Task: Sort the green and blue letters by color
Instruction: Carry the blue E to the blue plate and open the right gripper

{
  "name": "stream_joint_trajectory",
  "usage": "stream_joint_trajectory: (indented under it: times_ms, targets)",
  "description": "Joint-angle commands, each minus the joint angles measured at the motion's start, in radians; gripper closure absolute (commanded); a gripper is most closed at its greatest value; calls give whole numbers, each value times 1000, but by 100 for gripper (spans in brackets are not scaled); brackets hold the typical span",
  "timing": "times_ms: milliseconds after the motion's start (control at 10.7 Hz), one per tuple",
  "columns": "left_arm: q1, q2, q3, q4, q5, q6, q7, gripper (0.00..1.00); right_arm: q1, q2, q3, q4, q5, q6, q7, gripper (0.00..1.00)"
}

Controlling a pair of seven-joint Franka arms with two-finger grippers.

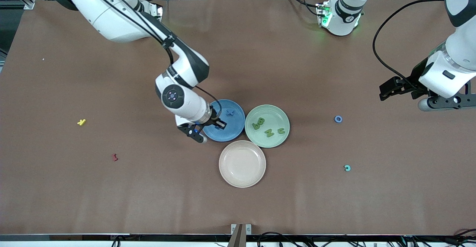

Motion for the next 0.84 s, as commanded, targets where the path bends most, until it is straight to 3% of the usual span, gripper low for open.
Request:
stream_joint_trajectory:
  times_ms: [0, 375, 751]
  targets:
    - [7, -29, 0, -16, 21, -8, 24, 0, 38, 9, -17, 46, 9, 4, 97, 0]
    - [7, -31, 3, -20, 21, -7, 24, 0, -29, 2, -22, 37, -5, -22, -10, 0]
    - [7, -38, 3, -16, 14, 4, 23, 0, -226, -55, -17, 22, -3, -275, -395, 0]
